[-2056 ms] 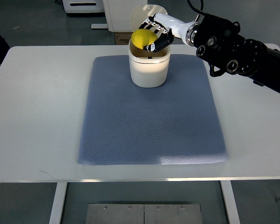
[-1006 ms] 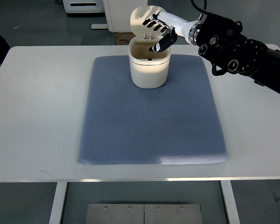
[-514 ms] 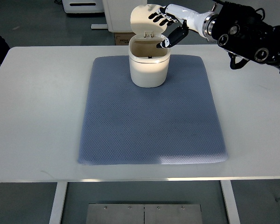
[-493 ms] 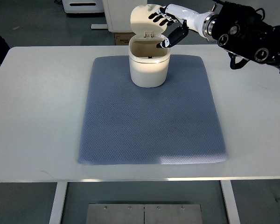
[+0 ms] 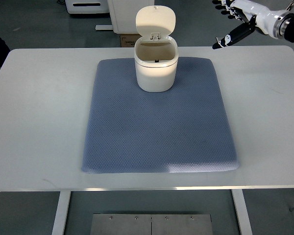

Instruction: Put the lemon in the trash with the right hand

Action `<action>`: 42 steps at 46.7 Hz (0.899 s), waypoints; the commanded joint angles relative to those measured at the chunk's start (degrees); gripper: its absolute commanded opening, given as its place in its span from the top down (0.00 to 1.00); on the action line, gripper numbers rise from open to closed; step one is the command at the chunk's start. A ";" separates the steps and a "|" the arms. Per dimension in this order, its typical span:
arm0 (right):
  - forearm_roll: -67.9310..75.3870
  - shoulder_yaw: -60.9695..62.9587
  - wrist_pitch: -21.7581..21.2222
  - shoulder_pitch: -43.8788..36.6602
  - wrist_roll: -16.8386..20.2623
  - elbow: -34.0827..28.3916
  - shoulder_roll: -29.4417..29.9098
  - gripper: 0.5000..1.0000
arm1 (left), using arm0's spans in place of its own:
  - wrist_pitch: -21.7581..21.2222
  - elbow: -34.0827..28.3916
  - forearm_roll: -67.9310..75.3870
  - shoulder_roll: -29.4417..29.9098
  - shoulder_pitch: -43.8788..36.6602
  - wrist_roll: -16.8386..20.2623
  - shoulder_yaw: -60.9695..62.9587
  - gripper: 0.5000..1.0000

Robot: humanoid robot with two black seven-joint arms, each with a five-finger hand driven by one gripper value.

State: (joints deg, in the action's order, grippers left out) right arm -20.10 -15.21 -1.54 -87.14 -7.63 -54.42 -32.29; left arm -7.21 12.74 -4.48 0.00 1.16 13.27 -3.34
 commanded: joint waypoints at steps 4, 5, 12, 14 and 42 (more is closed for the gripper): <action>3.75 7.72 1.01 6.18 0.07 0.81 -2.95 0.00 | 0.00 0.00 0.00 0.00 -0.01 -0.08 0.00 0.00; 3.83 8.87 1.01 7.24 0.07 1.07 -3.47 0.00 | 0.00 0.00 0.00 0.00 0.07 -0.08 0.00 0.00; 3.92 15.55 1.01 15.94 -0.72 3.71 -4.36 0.00 | 0.00 0.00 0.00 0.00 0.07 0.00 0.00 0.00; 3.92 18.01 1.10 18.31 -1.16 4.50 -3.92 0.00 | 0.00 0.00 0.00 0.00 -0.01 0.01 0.00 0.00; 17.01 44.47 0.14 37.57 -3.10 25.77 12.86 0.00 | 0.00 0.00 0.00 0.00 -0.01 -0.08 0.00 0.00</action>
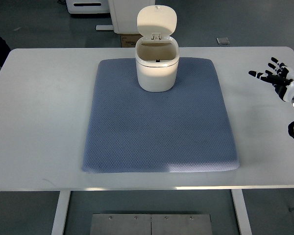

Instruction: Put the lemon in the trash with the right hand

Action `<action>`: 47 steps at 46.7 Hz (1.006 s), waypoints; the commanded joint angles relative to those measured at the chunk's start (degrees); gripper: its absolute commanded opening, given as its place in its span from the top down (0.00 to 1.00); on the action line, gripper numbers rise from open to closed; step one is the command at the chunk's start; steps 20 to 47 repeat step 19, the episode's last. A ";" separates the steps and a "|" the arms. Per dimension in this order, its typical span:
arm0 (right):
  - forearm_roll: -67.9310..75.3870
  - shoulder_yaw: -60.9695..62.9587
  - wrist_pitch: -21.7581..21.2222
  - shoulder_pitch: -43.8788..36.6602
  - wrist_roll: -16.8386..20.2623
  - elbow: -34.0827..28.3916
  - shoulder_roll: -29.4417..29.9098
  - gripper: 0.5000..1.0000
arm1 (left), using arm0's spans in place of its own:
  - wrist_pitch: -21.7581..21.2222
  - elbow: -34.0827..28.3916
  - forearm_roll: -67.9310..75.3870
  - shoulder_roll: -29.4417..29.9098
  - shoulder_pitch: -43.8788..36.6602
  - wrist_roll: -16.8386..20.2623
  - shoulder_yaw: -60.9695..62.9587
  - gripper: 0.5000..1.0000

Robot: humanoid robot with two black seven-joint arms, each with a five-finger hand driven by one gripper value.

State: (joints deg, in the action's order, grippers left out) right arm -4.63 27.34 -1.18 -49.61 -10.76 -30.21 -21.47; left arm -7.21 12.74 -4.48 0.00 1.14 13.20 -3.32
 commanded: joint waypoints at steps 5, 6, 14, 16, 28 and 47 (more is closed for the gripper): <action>4.10 6.05 -0.40 0.13 -0.05 1.65 4.07 0.00 | 0.00 0.00 0.00 0.00 0.09 0.07 -0.02 0.00; 4.72 7.02 -0.41 0.13 -0.05 1.65 4.51 0.00 | 0.00 0.00 0.00 0.00 0.09 0.07 -0.02 0.00; 6.66 11.69 -0.14 0.13 -0.05 2.79 8.72 0.00 | 0.00 0.00 0.00 0.00 0.00 -0.01 0.07 0.00; 6.57 11.69 -0.05 0.04 -0.14 3.49 9.60 0.00 | 0.00 0.00 0.00 0.00 0.00 -0.01 -0.02 0.00; 6.57 11.34 -0.14 -0.05 -0.14 4.81 10.13 0.00 | 0.00 0.00 0.00 0.00 0.00 0.07 -0.02 0.00; 6.57 11.34 -0.14 -0.05 -0.14 4.81 10.13 0.00 | 0.00 0.00 0.00 0.00 0.00 0.07 -0.02 0.00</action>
